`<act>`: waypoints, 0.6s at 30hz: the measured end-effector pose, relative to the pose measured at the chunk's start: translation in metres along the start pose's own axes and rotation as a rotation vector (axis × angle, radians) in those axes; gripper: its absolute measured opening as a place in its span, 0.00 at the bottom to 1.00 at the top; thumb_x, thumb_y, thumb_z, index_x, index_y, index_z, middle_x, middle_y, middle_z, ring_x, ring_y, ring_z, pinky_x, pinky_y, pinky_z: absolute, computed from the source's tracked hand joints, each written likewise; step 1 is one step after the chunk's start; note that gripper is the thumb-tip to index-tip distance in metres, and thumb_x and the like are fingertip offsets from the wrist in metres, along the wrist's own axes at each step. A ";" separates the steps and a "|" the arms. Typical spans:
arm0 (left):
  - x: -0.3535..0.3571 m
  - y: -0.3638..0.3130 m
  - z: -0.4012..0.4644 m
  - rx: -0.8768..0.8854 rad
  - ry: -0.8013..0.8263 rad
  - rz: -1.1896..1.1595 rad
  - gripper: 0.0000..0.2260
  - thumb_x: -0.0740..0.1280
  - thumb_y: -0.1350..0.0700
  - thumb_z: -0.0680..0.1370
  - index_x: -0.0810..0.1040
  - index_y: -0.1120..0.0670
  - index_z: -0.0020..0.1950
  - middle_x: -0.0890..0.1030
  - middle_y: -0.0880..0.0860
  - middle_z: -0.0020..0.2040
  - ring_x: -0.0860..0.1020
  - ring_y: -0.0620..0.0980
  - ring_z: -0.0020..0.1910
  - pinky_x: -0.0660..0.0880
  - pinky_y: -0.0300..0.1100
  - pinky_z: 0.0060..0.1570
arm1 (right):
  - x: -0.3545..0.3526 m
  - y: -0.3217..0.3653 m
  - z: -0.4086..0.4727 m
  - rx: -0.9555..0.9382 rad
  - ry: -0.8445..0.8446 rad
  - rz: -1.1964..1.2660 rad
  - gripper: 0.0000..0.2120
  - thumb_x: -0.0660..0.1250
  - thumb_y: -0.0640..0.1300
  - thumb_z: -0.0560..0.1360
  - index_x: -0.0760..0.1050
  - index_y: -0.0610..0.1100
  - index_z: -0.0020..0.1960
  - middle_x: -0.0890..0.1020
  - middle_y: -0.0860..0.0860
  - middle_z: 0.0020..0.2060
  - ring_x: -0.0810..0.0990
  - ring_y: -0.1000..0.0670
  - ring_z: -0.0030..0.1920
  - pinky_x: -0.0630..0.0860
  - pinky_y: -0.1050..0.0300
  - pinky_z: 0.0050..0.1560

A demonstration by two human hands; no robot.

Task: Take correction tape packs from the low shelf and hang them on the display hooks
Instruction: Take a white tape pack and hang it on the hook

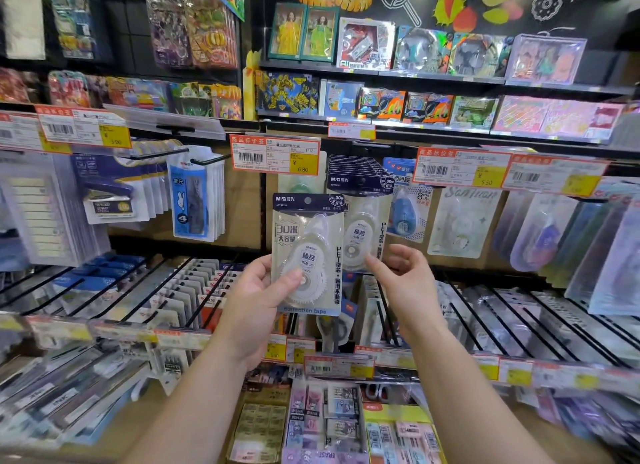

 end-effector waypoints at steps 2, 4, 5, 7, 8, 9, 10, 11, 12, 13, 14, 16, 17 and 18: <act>0.003 0.000 0.000 -0.002 0.007 -0.004 0.18 0.70 0.59 0.75 0.74 0.56 0.64 0.85 0.56 0.55 0.83 0.56 0.56 0.77 0.53 0.58 | -0.006 0.002 -0.007 -0.026 -0.064 -0.044 0.18 0.75 0.52 0.72 0.73 0.53 0.58 0.79 0.54 0.53 0.79 0.55 0.53 0.75 0.59 0.51; 0.008 0.000 0.001 -0.001 0.015 -0.002 0.15 0.68 0.60 0.77 0.75 0.56 0.64 0.85 0.56 0.55 0.83 0.55 0.55 0.78 0.53 0.57 | -0.008 0.010 -0.018 -0.080 -0.065 -0.054 0.10 0.72 0.51 0.75 0.75 0.53 0.53 0.82 0.53 0.48 0.80 0.55 0.49 0.76 0.60 0.49; 0.012 -0.001 0.001 0.001 0.020 0.000 0.15 0.68 0.61 0.77 0.75 0.56 0.63 0.85 0.55 0.54 0.84 0.55 0.55 0.78 0.52 0.56 | -0.008 0.014 -0.024 -0.106 -0.027 -0.045 0.06 0.70 0.51 0.76 0.76 0.52 0.51 0.83 0.52 0.45 0.81 0.54 0.47 0.76 0.61 0.47; 0.019 -0.003 0.001 0.014 0.029 0.001 0.14 0.69 0.61 0.78 0.75 0.56 0.63 0.86 0.55 0.53 0.84 0.54 0.53 0.80 0.50 0.53 | -0.004 0.021 -0.037 -0.127 0.102 -0.027 0.05 0.68 0.52 0.77 0.78 0.51 0.50 0.84 0.52 0.42 0.82 0.55 0.44 0.76 0.66 0.43; 0.023 -0.003 0.000 0.019 0.033 0.005 0.13 0.69 0.60 0.78 0.75 0.55 0.62 0.86 0.55 0.52 0.85 0.54 0.52 0.81 0.48 0.50 | -0.001 0.023 -0.041 -0.128 0.163 -0.033 0.06 0.68 0.52 0.76 0.79 0.51 0.49 0.84 0.53 0.41 0.82 0.57 0.42 0.76 0.67 0.41; 0.027 -0.004 0.000 0.025 0.039 0.011 0.13 0.69 0.60 0.78 0.75 0.55 0.62 0.86 0.54 0.52 0.85 0.52 0.51 0.81 0.45 0.47 | 0.001 0.024 -0.045 -0.131 0.199 -0.053 0.06 0.69 0.52 0.76 0.79 0.51 0.49 0.83 0.54 0.39 0.81 0.57 0.40 0.76 0.68 0.40; 0.031 -0.004 0.000 0.035 0.042 0.022 0.12 0.69 0.60 0.78 0.75 0.54 0.61 0.86 0.53 0.51 0.85 0.51 0.50 0.82 0.43 0.45 | 0.003 0.024 -0.046 -0.137 0.207 -0.076 0.06 0.70 0.52 0.75 0.79 0.50 0.48 0.81 0.53 0.36 0.79 0.57 0.37 0.75 0.68 0.38; 0.036 -0.006 0.000 0.049 0.046 0.039 0.12 0.69 0.60 0.78 0.75 0.54 0.61 0.86 0.52 0.51 0.85 0.51 0.50 0.82 0.42 0.44 | 0.003 0.025 -0.047 -0.143 0.195 -0.098 0.07 0.71 0.52 0.75 0.78 0.50 0.47 0.79 0.52 0.35 0.77 0.56 0.36 0.75 0.65 0.38; 0.040 -0.007 0.000 0.061 0.047 0.058 0.12 0.69 0.59 0.78 0.75 0.53 0.61 0.86 0.52 0.51 0.85 0.50 0.50 0.82 0.43 0.46 | 0.002 0.025 -0.046 -0.147 0.174 -0.113 0.07 0.71 0.52 0.75 0.79 0.50 0.47 0.79 0.50 0.35 0.76 0.53 0.35 0.76 0.61 0.39; 0.044 -0.008 0.001 0.069 0.045 0.073 0.12 0.70 0.59 0.78 0.75 0.53 0.61 0.86 0.51 0.52 0.85 0.50 0.50 0.82 0.45 0.48 | 0.001 0.027 -0.045 -0.147 0.154 -0.123 0.08 0.71 0.53 0.74 0.79 0.50 0.47 0.80 0.47 0.36 0.77 0.49 0.36 0.77 0.55 0.41; 0.047 -0.009 0.002 0.073 0.042 0.078 0.11 0.70 0.59 0.78 0.76 0.52 0.60 0.86 0.51 0.52 0.85 0.50 0.50 0.82 0.47 0.50 | -0.001 0.027 -0.043 -0.145 0.135 -0.127 0.08 0.71 0.54 0.74 0.79 0.50 0.49 0.82 0.44 0.39 0.79 0.46 0.38 0.79 0.51 0.44; 0.054 -0.010 0.006 0.074 0.037 0.080 0.11 0.70 0.58 0.78 0.76 0.51 0.59 0.86 0.52 0.52 0.85 0.50 0.50 0.82 0.50 0.52 | -0.006 0.029 -0.041 -0.143 0.100 -0.127 0.10 0.71 0.55 0.74 0.79 0.50 0.50 0.83 0.42 0.43 0.80 0.47 0.40 0.80 0.46 0.48; 0.057 -0.010 0.008 0.073 0.031 0.083 0.11 0.71 0.58 0.78 0.76 0.51 0.59 0.86 0.52 0.52 0.85 0.51 0.51 0.81 0.52 0.53 | -0.008 0.030 -0.040 -0.147 0.089 -0.122 0.09 0.71 0.55 0.74 0.80 0.50 0.50 0.83 0.42 0.43 0.79 0.49 0.39 0.80 0.46 0.48; 0.059 -0.010 0.010 0.072 0.026 0.086 0.11 0.71 0.58 0.78 0.76 0.51 0.59 0.86 0.52 0.53 0.85 0.51 0.51 0.81 0.54 0.54 | -0.009 0.031 -0.039 -0.149 0.082 -0.116 0.09 0.71 0.55 0.75 0.80 0.50 0.49 0.83 0.42 0.43 0.79 0.51 0.39 0.80 0.46 0.47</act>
Point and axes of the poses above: each hand's wrist, its own z-axis towards the middle knuckle, its own x-axis out of the palm, y = z × x, the point moved 3 cm from there along z, towards the middle knuckle
